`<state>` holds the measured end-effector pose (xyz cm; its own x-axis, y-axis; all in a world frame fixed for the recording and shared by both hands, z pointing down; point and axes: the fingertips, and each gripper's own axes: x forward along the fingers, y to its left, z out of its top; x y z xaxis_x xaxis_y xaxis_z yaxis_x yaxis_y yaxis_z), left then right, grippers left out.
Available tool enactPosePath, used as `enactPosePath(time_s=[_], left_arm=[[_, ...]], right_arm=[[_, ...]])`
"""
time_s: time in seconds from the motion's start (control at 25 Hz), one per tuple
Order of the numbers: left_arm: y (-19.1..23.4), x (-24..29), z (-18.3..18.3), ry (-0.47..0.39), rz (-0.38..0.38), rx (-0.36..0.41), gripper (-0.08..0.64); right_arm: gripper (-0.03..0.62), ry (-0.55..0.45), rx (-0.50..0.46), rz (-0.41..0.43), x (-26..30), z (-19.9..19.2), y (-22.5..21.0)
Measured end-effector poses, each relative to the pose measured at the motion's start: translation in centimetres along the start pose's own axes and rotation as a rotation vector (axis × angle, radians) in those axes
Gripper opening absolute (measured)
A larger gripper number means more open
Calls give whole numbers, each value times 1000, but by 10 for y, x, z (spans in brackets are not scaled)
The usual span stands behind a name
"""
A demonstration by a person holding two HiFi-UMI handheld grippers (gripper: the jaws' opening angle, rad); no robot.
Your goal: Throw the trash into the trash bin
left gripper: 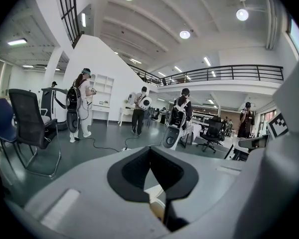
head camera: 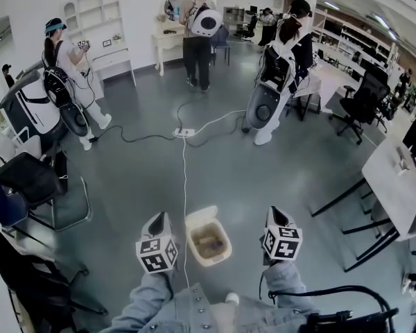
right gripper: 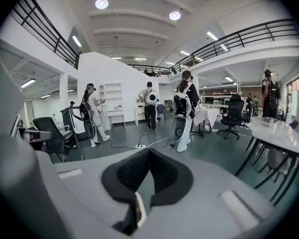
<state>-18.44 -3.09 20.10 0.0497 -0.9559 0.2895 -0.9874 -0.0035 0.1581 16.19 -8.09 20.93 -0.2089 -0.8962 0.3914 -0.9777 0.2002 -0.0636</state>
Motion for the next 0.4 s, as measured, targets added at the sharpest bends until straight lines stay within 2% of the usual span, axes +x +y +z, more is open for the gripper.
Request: enactPosePath(time_s=[0.4], left_arm=[[-26, 2, -11, 4, 1, 2, 9]], right_arm=[[3, 1, 6, 13, -3, -5, -18]])
